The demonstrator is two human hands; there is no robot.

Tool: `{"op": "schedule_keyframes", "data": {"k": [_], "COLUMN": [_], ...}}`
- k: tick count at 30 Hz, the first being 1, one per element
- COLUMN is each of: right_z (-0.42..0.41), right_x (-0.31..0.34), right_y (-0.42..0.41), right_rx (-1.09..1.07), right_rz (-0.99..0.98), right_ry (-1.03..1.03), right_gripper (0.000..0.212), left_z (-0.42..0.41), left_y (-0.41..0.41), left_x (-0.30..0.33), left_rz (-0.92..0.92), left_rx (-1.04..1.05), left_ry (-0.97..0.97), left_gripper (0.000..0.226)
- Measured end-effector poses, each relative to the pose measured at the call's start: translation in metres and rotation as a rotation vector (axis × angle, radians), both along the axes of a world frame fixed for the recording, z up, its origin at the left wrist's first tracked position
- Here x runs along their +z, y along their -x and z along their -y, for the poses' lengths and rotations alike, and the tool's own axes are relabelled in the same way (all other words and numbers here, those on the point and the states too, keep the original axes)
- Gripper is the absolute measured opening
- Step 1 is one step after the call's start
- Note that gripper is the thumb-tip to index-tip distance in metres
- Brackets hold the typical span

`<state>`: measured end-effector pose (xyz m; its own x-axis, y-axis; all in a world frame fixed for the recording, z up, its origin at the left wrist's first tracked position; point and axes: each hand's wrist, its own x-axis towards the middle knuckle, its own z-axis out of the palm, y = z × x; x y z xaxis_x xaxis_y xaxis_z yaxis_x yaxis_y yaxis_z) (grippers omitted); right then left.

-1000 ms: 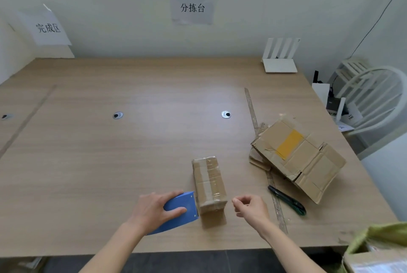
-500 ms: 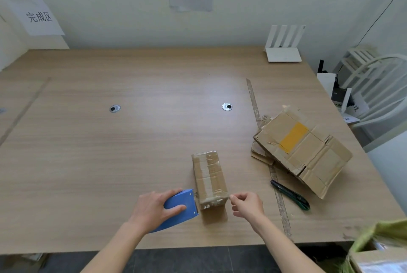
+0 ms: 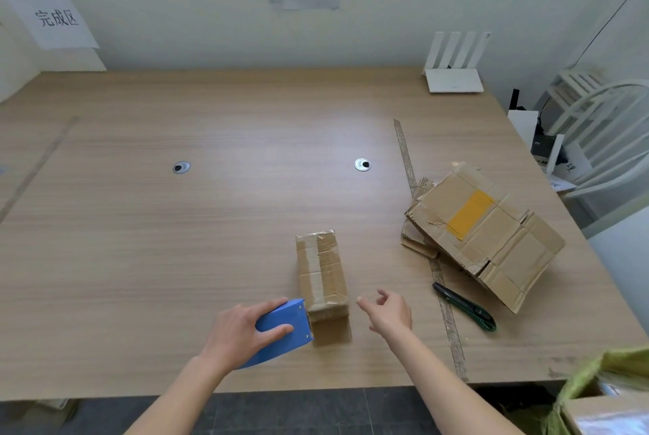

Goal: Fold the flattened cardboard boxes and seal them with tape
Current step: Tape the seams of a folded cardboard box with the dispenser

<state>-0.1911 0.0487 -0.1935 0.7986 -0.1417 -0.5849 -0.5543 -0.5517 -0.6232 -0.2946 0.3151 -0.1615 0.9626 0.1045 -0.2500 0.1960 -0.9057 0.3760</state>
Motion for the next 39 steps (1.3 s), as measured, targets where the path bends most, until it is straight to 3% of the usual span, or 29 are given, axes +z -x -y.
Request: {"op": "schedule_keyframes", "data": {"k": [3, 5, 8, 11, 17, 30, 36, 39], "right_z": [-0.013, -0.032, -0.054, -0.052, -0.048, -0.05, -0.05, -0.048], "right_x": [0.008, 0.018, 0.007, -0.007, -0.021, -0.012, -0.01, -0.012], "right_y": [0.009, 0.01, 0.006, 0.005, 0.006, 0.009, 0.009, 0.01], "right_rx": [0.26, 0.577, 0.995, 1.118, 1.132, 1.127, 1.138, 1.091], "right_rz": [0.495, 0.682, 0.629, 0.527, 0.561, 0.52, 0.491, 0.511], "right_ry": [0.159, 0.171, 0.252, 0.347, 0.389, 0.39, 0.392, 0.362], "right_gripper": [0.044, 0.045, 0.067, 0.078, 0.065, 0.066, 0.068, 0.069], "left_z": [-0.004, -0.006, -0.013, -0.019, -0.026, -0.02, 0.007, -0.002], "left_y": [0.001, 0.001, 0.001, -0.002, -0.018, -0.024, -0.025, -0.017], "left_x": [0.003, 0.003, 0.001, 0.002, 0.014, -0.004, -0.029, -0.039], "left_rz": [0.006, 0.0, 0.01, -0.011, -0.005, -0.057, -0.071, 0.054], "left_rx": [0.02, 0.015, 0.023, 0.02, -0.138, -0.131, -0.057, -0.023], "left_ry": [0.01, 0.018, 0.013, -0.025, -0.188, -0.322, -0.487, -0.474], "left_gripper": [0.054, 0.055, 0.06, 0.061, 0.058, 0.075, 0.045, 0.043]}}
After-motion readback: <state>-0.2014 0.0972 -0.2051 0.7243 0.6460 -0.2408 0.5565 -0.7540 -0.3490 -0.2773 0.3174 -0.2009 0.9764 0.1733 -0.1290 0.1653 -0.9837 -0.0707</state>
